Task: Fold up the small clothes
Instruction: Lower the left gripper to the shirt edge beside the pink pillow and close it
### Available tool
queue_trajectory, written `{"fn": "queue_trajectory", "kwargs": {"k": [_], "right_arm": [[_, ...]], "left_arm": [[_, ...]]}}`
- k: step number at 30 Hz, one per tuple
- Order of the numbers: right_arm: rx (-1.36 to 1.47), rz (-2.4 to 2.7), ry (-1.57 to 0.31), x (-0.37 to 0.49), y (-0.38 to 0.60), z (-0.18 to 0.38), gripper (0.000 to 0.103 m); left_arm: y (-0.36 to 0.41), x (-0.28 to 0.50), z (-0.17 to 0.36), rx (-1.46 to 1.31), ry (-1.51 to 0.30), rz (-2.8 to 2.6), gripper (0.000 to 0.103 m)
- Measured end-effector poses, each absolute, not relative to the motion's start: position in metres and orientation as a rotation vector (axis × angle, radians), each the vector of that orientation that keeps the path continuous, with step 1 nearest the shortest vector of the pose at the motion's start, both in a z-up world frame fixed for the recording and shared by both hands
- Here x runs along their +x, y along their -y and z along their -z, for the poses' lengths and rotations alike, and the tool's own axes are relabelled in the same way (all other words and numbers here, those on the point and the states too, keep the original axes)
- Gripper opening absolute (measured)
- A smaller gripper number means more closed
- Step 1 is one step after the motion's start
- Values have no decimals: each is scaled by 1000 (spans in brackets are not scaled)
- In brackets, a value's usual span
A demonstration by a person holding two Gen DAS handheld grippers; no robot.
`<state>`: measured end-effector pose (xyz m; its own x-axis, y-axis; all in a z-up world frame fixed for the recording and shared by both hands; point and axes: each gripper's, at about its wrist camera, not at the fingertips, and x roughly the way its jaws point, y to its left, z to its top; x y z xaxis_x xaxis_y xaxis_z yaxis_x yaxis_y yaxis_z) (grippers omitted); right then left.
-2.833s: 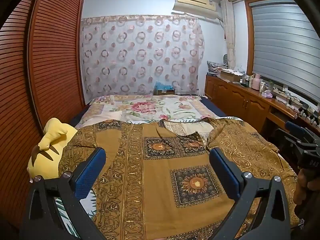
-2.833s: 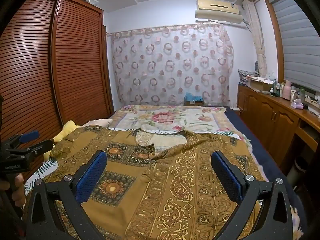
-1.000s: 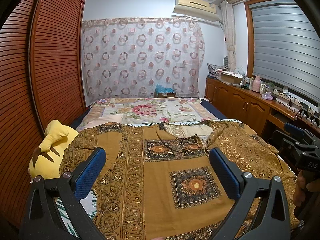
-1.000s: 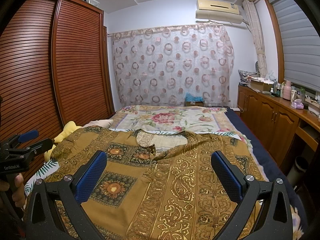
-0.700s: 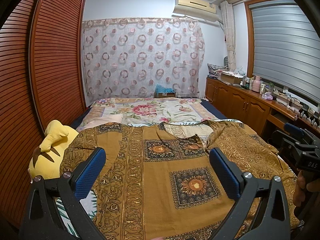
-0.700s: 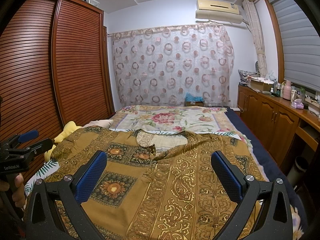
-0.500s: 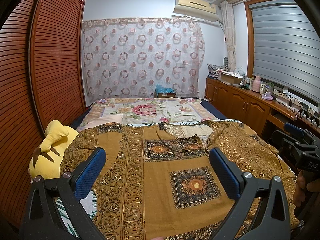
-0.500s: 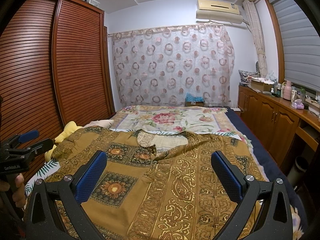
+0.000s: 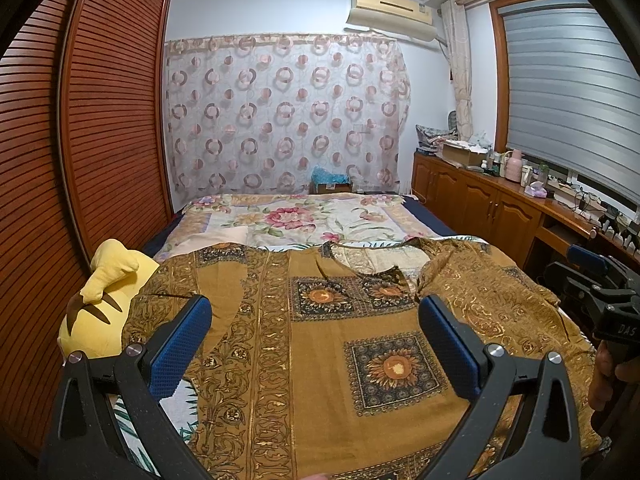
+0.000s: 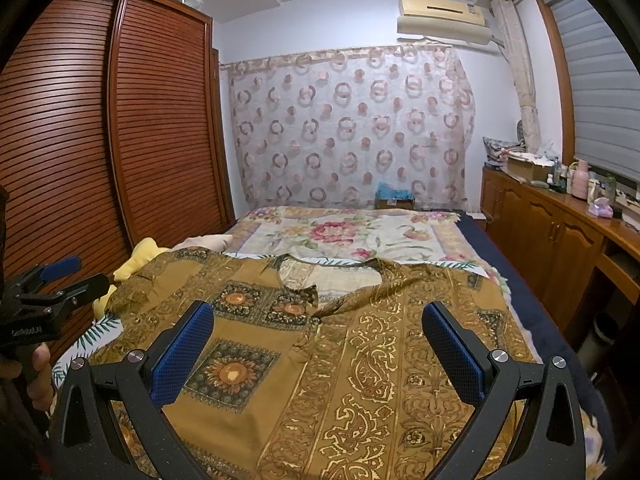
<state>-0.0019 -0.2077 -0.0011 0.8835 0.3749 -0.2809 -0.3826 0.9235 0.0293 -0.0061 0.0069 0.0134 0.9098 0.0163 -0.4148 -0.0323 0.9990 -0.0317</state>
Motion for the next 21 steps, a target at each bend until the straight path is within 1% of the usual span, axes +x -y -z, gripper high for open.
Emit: {"fn": "queue_trajectory", "kwargs": {"k": [6,21], "right_arm": [[-38,-426,-327,10,201,7,103],[-130,-491,-398,25,186,10,103]], "left_arm": [[-19,-1,-2,-40,-463,-30,103],[-85,12,46,-41,-600,-84,103]]}}
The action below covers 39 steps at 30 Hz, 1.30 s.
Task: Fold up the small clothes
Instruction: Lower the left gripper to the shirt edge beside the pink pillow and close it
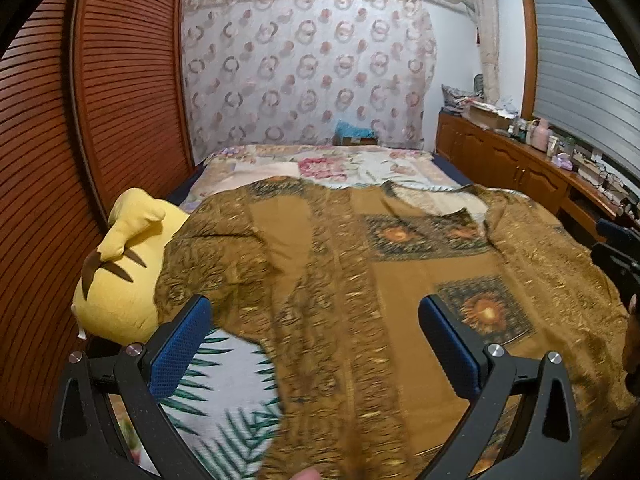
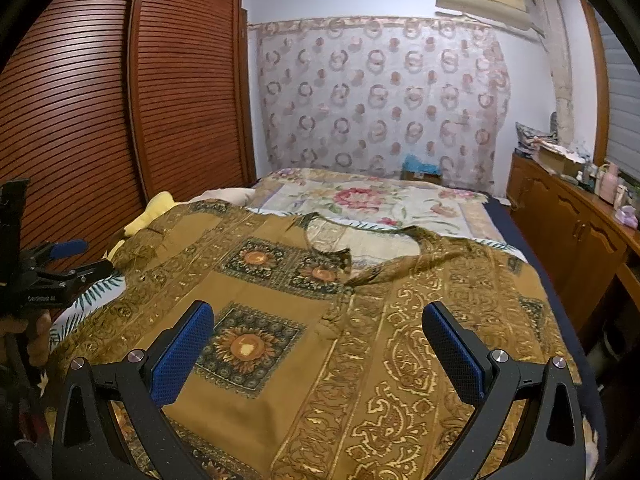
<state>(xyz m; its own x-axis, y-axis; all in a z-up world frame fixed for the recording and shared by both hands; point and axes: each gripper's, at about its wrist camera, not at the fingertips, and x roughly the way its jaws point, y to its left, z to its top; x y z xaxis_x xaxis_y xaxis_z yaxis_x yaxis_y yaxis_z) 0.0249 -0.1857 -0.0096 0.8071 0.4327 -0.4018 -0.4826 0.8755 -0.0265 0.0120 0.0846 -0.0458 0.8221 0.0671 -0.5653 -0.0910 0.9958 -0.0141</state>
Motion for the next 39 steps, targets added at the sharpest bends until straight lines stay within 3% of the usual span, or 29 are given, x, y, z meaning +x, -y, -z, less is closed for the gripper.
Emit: {"fn": "queue_trajectory", "kwargs": {"k": [8,19,26,30,33,37,38,39], "right_arm": [[-169,-566,-447,30,175,9,103],[-254,-632,-493,45,166,9,103],[-278,-656,-511,50,160,9,103],[-286,-668,-527,52,158,11,103],[-296,-679,-542,52,154,13,103],[-302,-688,-547,53,153,12,103],[-302,-690,-546,52,152,12,103],[-301,-691,-546,52,153,12,103]], "left_arm": [[-121,16,64,-58,-665,-102,103],[-167,30,78,-118,-729,-119,76],[-190,48,87,-139,-793,-115,65],[-192,56,94,-135,-817,-99,43],[-192,61,97,-127,-836,-84,39],[-195,67,103,-122,-866,-83,27],[-195,67,101,-116,-864,-84,12],[-194,66,100,-112,-858,-82,4]]}}
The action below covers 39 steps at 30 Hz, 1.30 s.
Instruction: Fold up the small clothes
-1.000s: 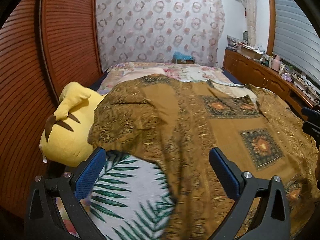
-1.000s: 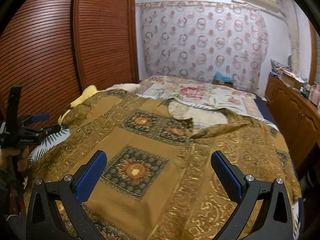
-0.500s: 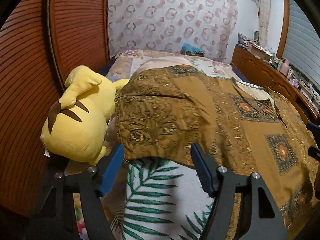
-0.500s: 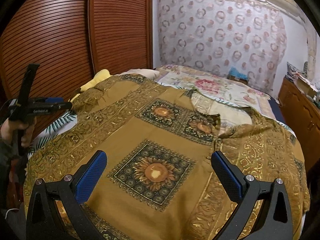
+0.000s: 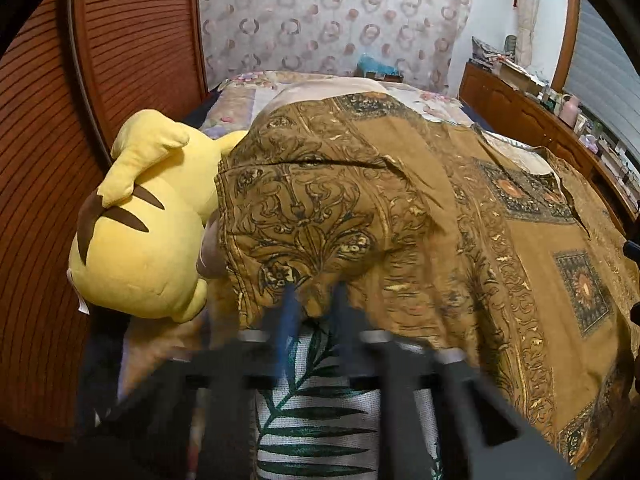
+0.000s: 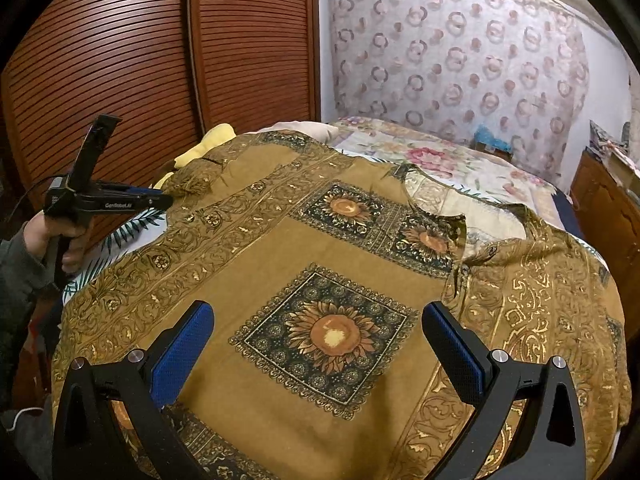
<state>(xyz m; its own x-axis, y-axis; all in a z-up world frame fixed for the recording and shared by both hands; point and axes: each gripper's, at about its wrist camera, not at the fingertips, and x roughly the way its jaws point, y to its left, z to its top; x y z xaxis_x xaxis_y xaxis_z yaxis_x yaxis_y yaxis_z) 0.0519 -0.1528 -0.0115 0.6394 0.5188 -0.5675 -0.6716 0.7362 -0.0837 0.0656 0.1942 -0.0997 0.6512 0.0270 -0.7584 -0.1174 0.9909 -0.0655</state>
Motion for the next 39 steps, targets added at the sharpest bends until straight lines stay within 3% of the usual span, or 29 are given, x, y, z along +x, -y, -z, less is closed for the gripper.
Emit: {"fn": "queue_trajectory", "kwargs": {"k": [15,25,27,31,33,36,39], "right_arm": [[-215,-652,-535,48,184,6,103],[-177,-622,-541,43,200,8,103],[-177,-620,-544,42,199,9,103],[-180,-619,-547,40,195,10,103],[-186,-619,-548,40,194,7,103],[-200,-635,-545,48,194,1,103],[-220,-665,-532,49,186,-4,100]], "left_arm": [[-118,65,6,4,-644,82,4],[-55,69,18,44,-674,197,6],[-53,63,22,39,-677,200,14],[-61,50,20,-1,-644,190,43],[-68,43,17,-11,-630,171,48],[-80,31,14,-23,-604,139,80],[-95,19,11,-45,-582,112,81]]}}
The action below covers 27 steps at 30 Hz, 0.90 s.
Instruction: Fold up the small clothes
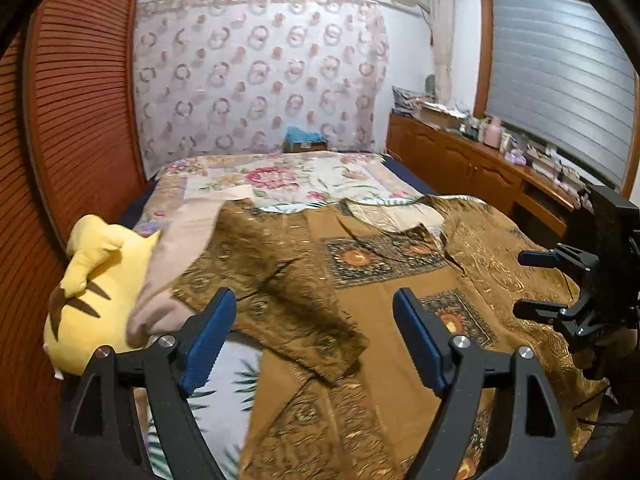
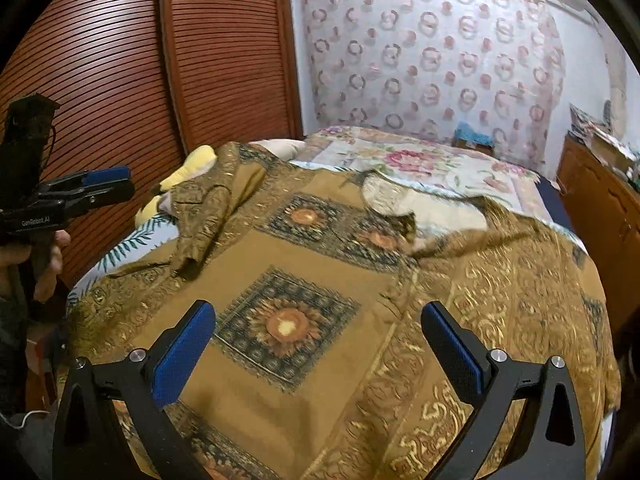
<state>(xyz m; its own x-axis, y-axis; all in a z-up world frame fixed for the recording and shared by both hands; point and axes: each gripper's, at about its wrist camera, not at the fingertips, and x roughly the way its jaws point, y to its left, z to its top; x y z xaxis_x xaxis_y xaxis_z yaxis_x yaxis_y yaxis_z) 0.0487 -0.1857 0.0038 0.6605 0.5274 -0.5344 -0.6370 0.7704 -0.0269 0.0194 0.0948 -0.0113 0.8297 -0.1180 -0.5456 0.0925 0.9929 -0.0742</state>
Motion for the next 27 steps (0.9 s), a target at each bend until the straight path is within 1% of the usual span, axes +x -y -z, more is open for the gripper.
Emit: {"fn": "queue_trajectory", "kwargs": {"k": [4,10,14,15,18,21,27], "right_arm": [[-264,-705,-509,51,171,-13,97],[-359,-775,-457,60,132,-27,88],[-372,-853,-447,75,105,-31,78],[-375,-871,-449,80,96,-30,74],[-385,-933,-467,92,71,-23,66],[-405,-996,-491,100,42,-13,61],[-486,-1070,-580,120,-14,18,59]], "left_arm": [[-111,7,11,-68,-553,46,81],[-132,-2,17,-99,-545,-13,81],[-143,-9,23,-122,-543,-32,81],[-145,-11,24,-124,-543,-37,81],[-152,-16,28,-128,-544,-53,81],[-158,-18,30,-135,-546,-70,81],[-169,-23,34,-139,-555,-93,81]]}}
